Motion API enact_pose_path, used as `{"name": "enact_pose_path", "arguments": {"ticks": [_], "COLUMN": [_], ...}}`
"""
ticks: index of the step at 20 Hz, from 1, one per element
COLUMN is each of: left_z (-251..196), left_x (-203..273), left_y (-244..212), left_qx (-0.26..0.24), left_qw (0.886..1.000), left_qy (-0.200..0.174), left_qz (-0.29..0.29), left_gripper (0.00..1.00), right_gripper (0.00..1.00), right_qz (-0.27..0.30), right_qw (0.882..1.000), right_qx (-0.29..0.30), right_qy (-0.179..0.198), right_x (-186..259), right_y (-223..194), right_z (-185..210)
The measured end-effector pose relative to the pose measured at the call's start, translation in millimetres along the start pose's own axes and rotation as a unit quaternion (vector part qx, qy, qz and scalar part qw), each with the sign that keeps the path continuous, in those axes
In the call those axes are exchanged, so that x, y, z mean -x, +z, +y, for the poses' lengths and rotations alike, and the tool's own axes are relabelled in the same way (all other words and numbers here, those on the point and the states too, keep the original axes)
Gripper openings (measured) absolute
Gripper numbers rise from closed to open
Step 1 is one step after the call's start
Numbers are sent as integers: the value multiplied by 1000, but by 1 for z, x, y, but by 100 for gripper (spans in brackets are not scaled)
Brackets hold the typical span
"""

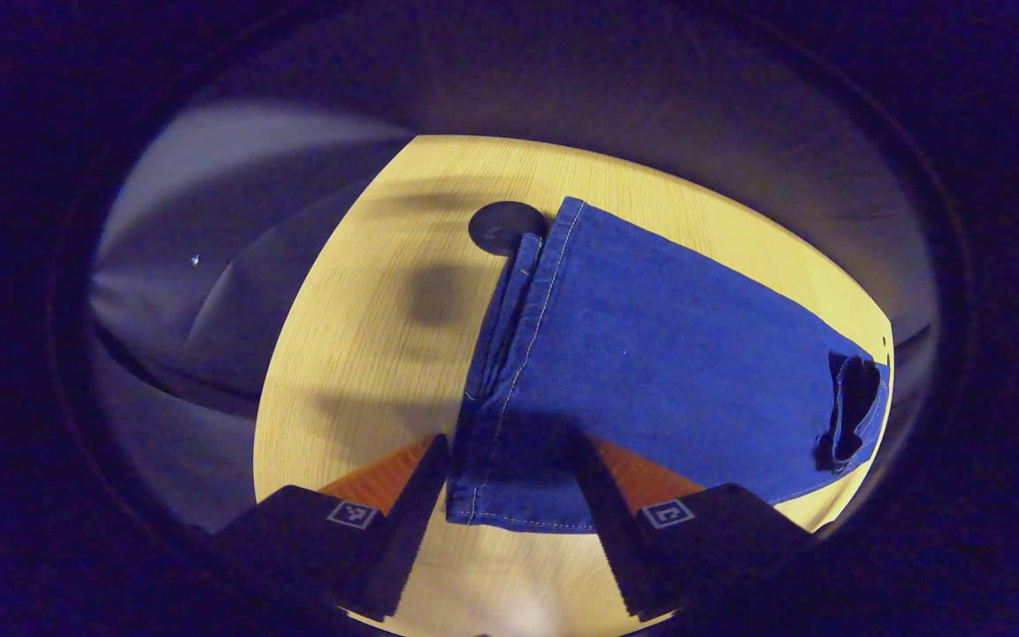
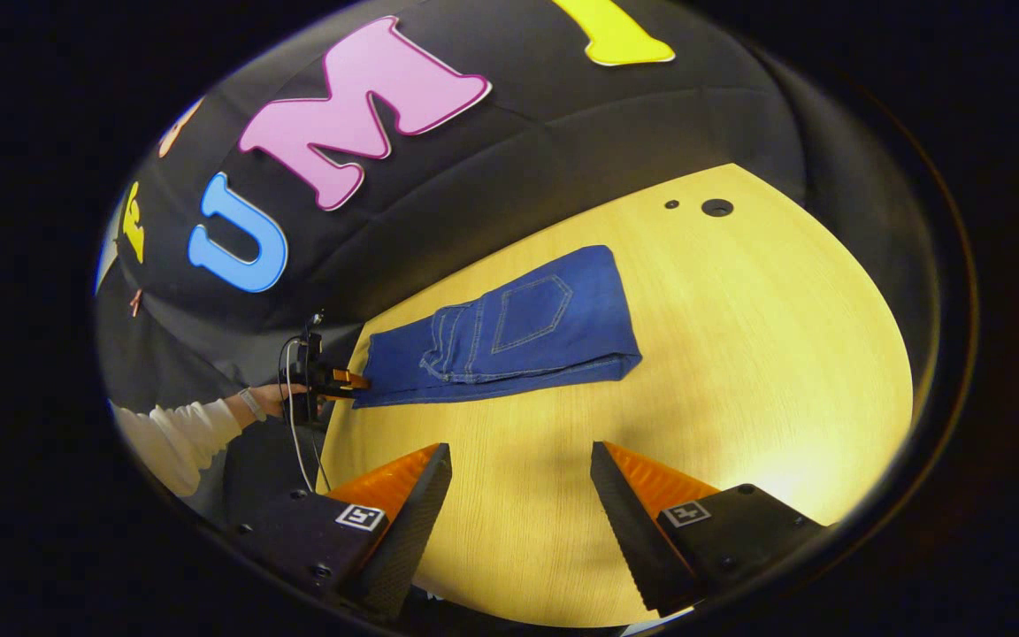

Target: Grasp the waist and the cuffs of the jeans and fold them to make the two legs overlap; first hold the waist and fold one-third of the jeans toward the cuffs, then hold the cuffs and fold the remaining one-third in the same direction to finish folding.

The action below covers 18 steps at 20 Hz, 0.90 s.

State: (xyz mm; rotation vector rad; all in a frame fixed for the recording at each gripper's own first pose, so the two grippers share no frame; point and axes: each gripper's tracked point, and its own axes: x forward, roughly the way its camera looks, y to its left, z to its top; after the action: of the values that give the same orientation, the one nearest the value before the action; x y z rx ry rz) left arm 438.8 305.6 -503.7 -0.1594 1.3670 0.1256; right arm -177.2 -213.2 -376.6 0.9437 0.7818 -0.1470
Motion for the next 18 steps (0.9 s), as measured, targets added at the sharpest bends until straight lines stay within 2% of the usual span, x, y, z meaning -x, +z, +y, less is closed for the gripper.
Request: {"name": "enact_pose_path", "arguments": {"ticks": [1, 4, 5, 7, 10, 11, 13, 14, 16, 18], "left_z": [-10, -22, -28, -50, -82, -96, -140, -166, -212, -269], "left_x": [-3, 5, 9, 29, 87, 106, 159, 186, 224, 249], "left_y": [0, -2, 0, 14, 32, 40, 57, 65, 68, 55], "left_qx": [-11, -4, 6, 11, -32, -51, -82, -111, -187, -245], "left_qw": [1000, 1000, 1000, 997, 989, 984, 966, 956, 939, 924], "left_qy": [-22, -13, -22, -66, -114, -133, -197, -209, -206, -218], "left_qz": [5, 14, 4, -30, -87, -109, -149, -172, -200, -197], "left_gripper": [85, 11, 8, 6, 6, 6, 6, 6, 6, 6], "right_gripper": [97, 97, 97, 97, 97, 96, 97, 97, 97, 97], "right_qz": [5, 13, 9, -7, -13, -14, -26, -33, -45, -49], "right_qw": [1000, 1000, 1000, 1000, 1000, 1000, 999, 999, 999, 998], "right_qx": [2, 9, 5, -9, -9, -7, -9, -10, -17, -21], "right_qy": [2, 0, 4, 16, 18, 15, 17, 16, 15, 15], "right_x": [-1, -3, -1, 1, 3, 4, 10, 12, 16, 20], "right_y": [-4, -9, -6, 6, 16, 19, 28, 33, 40, 44], "right_z": [1, -1, 2, 8, 2, -2, -4, -7, -11, -16]}}
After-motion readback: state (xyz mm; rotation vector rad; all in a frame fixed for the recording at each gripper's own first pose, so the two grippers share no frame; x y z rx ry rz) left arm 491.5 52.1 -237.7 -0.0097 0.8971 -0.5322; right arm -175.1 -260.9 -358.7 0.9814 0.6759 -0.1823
